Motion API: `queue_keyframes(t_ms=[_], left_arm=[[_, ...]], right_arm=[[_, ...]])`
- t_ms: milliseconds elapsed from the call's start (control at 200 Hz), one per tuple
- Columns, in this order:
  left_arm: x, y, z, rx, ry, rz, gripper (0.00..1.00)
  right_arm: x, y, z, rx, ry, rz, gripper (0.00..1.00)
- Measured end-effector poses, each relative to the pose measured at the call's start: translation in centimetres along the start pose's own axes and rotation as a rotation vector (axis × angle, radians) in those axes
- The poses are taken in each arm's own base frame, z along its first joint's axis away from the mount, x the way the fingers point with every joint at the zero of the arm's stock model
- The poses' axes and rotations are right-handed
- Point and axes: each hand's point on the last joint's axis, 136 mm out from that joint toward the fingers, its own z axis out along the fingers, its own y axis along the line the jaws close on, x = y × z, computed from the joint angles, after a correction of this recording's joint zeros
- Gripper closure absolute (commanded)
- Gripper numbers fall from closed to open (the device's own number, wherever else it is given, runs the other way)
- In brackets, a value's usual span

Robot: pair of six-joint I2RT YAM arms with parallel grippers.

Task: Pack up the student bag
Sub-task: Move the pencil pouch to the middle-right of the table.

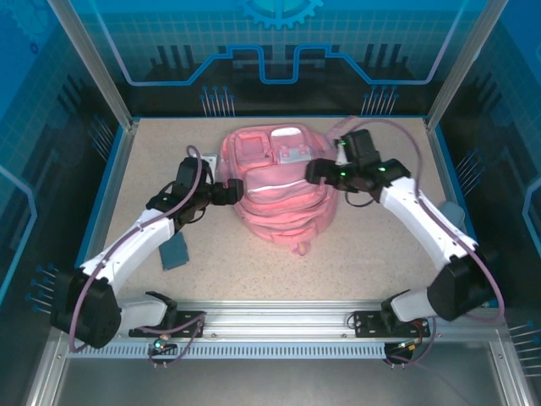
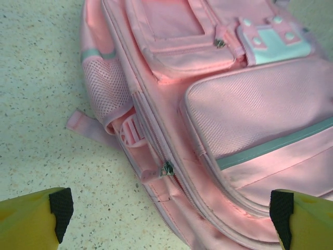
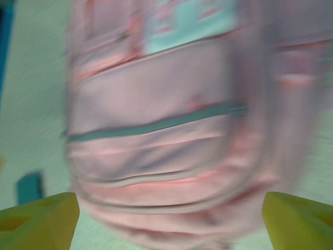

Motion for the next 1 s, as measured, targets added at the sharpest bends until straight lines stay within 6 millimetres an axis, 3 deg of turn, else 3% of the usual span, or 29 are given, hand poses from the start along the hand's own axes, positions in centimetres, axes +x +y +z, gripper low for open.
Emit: queue_keyframes(t_ms=[100, 230, 335, 465, 660, 1000], left_arm=[[-0.3, 0.1, -1.0, -0.004, -0.008, -0.022, 0.01], [-0.3, 0.2, -1.7, -0.003, -0.011, -0.044, 0.01], [-0.6, 0.1, -2.3, 0.002, -0.026, -0.045, 0.01], [-0.9, 0.0, -2.7, 0.004, -0.029, -0.045, 0.01], [-1.6, -0.5, -3.0, 0.022, -0.036, -0.045, 0.01], [-1.9, -0.8, -3.3, 0.033, -0.034, -0.045, 0.01]], right_arm=[[-0.9, -7.4, -1.2, 0.217, -0.074, 0.079, 0.00], [0.3, -16.7, -2.0, 0.496, -0.081, 0.206, 0.00], [1.7, -22.6, -3.3, 0.656, -0.076, 0.333, 0.00], [3.5, -28.4, -4.4, 0.799, -0.053, 0.485, 0.00], [6.4, -33.9, -4.4, 0.911, 0.040, 0.626, 0.00], [8.6, -37.6, -3.0, 0.976, 0.193, 0.639, 0.00]])
